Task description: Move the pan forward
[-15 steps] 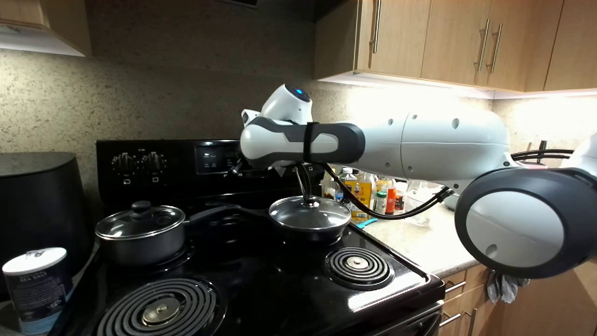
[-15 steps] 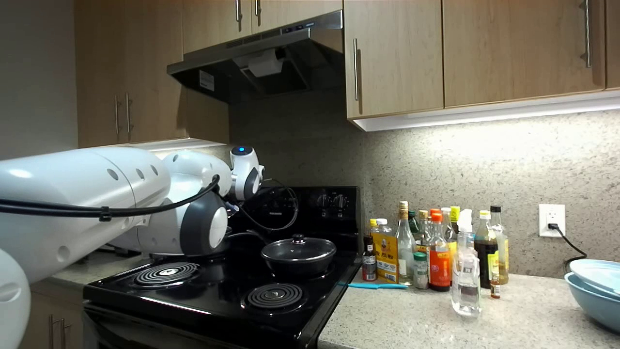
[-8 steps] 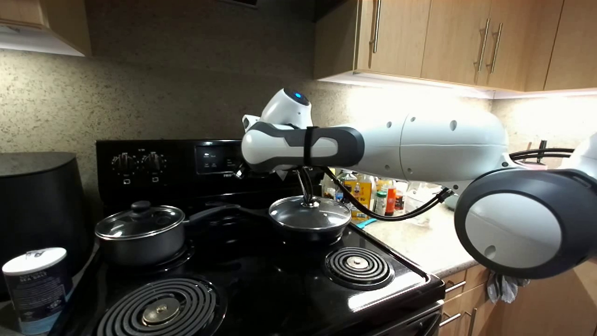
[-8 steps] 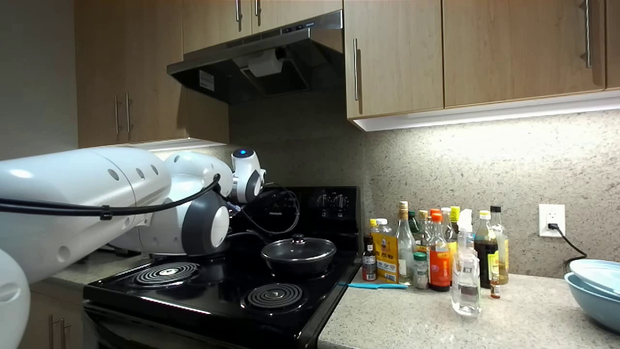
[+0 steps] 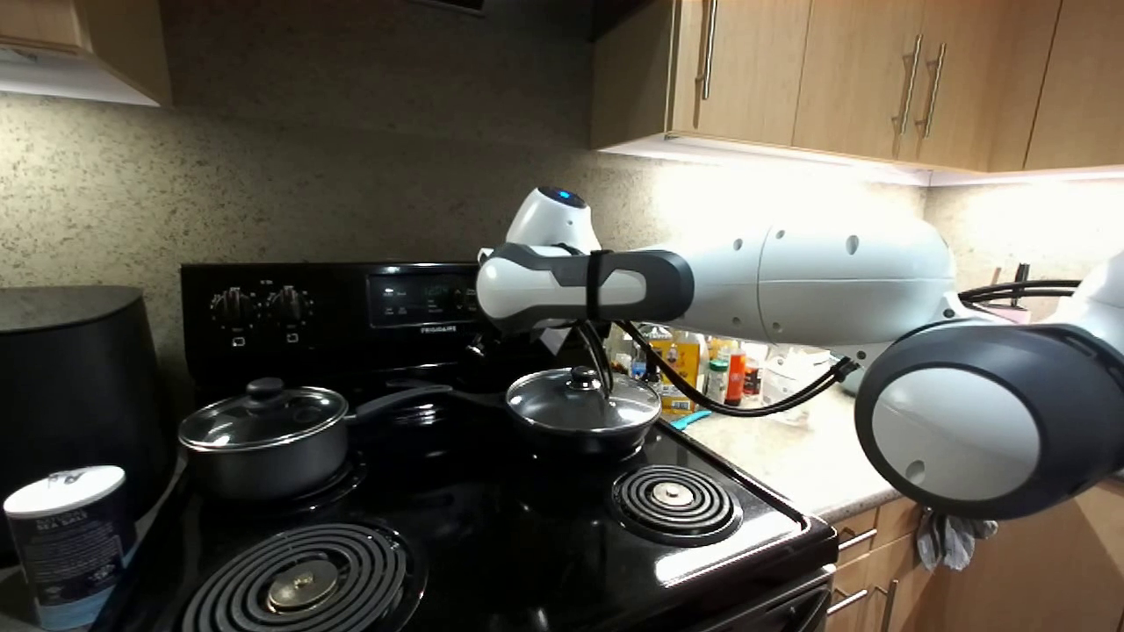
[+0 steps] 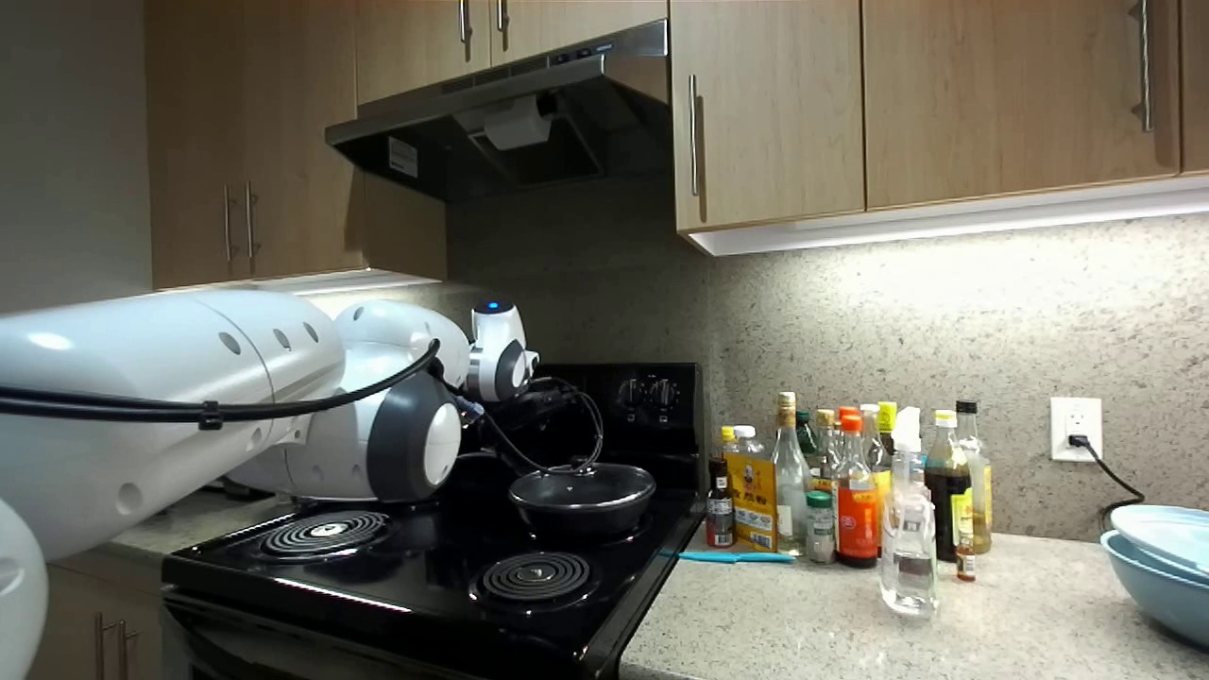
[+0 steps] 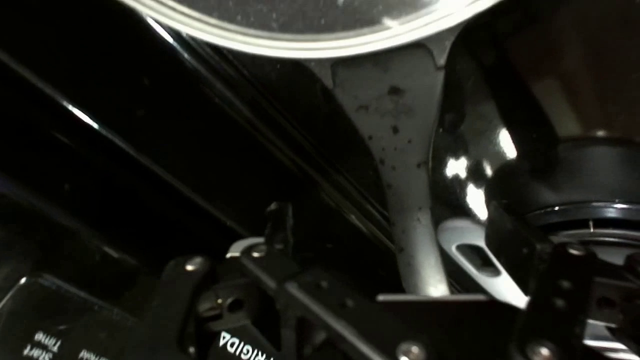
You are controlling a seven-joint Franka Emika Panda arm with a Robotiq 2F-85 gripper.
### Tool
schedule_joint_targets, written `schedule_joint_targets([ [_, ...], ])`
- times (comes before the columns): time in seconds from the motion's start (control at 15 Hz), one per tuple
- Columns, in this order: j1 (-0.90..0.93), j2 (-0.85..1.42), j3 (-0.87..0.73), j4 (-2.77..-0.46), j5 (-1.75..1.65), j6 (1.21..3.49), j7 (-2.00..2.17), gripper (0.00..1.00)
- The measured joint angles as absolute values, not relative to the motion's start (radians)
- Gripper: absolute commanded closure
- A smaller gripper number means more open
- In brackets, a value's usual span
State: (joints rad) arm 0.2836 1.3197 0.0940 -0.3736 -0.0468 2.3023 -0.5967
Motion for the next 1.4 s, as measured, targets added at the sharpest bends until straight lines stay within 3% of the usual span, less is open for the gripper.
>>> schedule_joint_targets([
  [0.87,0.222,1.352,0.213,-0.372,0.036,2.165,-0.654,0.0],
  [1.4,0.233,1.38,0.106,-0.371,0.007,2.295,-0.638,0.0],
])
